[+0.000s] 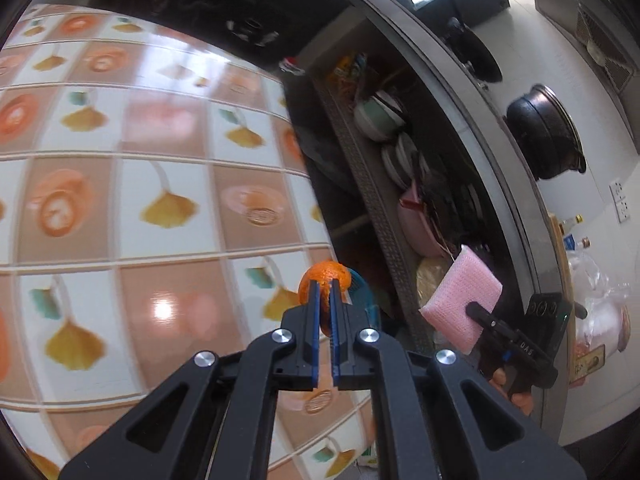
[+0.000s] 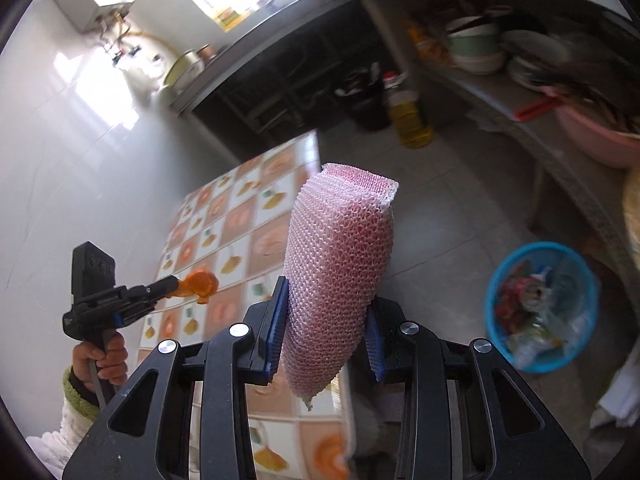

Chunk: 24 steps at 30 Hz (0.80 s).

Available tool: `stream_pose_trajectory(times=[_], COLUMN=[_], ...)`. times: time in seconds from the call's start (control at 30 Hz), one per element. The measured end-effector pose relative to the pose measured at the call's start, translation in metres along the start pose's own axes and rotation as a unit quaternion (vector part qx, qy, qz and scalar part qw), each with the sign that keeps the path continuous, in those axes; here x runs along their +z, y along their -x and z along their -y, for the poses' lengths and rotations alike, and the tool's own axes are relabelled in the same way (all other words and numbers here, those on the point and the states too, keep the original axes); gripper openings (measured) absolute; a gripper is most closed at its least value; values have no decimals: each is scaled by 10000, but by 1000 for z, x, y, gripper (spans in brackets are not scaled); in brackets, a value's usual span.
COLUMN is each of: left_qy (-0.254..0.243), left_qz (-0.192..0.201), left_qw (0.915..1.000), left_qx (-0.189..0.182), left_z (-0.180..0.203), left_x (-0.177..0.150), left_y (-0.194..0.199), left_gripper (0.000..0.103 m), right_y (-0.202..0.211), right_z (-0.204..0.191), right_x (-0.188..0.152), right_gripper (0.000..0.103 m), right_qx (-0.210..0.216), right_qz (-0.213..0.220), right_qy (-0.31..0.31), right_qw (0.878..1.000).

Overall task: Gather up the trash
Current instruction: 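Lift the peel and scrubber and carry them over the blue wastebasket, then open both tools to drop the peel and scrubber into the wastebasket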

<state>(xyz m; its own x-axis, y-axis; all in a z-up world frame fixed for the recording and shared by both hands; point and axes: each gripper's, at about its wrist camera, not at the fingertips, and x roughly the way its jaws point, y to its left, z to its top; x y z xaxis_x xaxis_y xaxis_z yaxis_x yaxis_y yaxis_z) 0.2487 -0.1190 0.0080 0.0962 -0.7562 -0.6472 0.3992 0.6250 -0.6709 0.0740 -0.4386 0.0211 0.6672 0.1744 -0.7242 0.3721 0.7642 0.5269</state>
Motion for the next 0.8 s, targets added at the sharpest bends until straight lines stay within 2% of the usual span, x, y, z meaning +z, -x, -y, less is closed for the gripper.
stream_pose_trajectory(times=[0.2,0.43,0.63,0.8], left_qy=[-410,-864,-773,-507], left_qz=[-585,-1635,-2519,-2945], left_qw=[9972,9827,9636,9491], left_qx=[-204,-70,454,1000], left_z=[57,119,138,133], left_x=[5,-6,-27,-45], left_y=[-69,-180,-291,-365], left_gripper=[3,3,3,3], right_y=[19,20,13,15], right_z=[62,142,189,208], right_x=[-32,-71,-92,-99], right_gripper=[32,32,32,32], right_qx=[-708,-1426,-1636,-1676], right_qz=[162,107,12,-1], right_qy=[-618,-1320,-1802,-2008], right_qw=[9954,9809,9699,9652])
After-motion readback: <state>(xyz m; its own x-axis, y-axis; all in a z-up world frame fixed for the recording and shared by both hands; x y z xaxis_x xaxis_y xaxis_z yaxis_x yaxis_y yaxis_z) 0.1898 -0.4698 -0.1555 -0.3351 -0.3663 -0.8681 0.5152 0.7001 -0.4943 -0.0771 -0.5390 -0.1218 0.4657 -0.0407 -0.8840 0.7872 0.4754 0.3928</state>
